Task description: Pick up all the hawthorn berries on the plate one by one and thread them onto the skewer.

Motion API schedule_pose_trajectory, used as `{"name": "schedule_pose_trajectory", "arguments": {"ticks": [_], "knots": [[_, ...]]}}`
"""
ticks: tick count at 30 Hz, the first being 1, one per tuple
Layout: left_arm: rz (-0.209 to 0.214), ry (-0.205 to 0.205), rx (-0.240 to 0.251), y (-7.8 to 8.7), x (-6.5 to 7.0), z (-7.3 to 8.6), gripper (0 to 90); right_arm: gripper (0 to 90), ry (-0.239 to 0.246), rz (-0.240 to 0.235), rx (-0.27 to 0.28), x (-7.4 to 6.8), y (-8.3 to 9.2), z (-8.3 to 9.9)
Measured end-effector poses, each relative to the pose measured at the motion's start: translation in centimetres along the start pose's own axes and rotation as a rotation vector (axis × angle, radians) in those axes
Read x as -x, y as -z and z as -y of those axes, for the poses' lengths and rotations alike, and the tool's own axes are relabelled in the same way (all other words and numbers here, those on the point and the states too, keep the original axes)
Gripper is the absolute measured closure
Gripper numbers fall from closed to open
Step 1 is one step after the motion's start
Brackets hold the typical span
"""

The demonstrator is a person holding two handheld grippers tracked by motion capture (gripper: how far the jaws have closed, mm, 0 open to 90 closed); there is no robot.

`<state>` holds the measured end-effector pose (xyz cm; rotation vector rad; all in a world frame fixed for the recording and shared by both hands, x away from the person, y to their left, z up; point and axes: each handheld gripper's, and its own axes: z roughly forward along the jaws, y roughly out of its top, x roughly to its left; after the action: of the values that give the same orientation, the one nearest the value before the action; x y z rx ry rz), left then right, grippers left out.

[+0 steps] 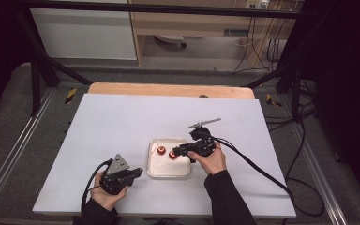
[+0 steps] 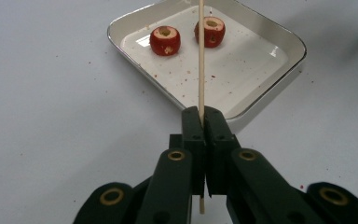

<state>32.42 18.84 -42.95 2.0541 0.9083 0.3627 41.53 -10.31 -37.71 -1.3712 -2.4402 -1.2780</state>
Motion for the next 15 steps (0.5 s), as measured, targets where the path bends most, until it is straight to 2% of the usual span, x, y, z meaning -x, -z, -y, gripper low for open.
{"name": "schedule_pose_trajectory", "arguments": {"ticks": [7, 15], "knots": [[-0.004, 0.026, 0.010, -0.1, 0.5, 0.0, 88.3, 60.5, -0.085, -0.052, 0.167, 0.7, 0.6, 0.9], [0.002, 0.075, 0.031, -0.4, 1.2, -0.1, 88.2, 60.5, -0.151, -0.098, 0.296, 1.1, 0.3, 1.4]]}}
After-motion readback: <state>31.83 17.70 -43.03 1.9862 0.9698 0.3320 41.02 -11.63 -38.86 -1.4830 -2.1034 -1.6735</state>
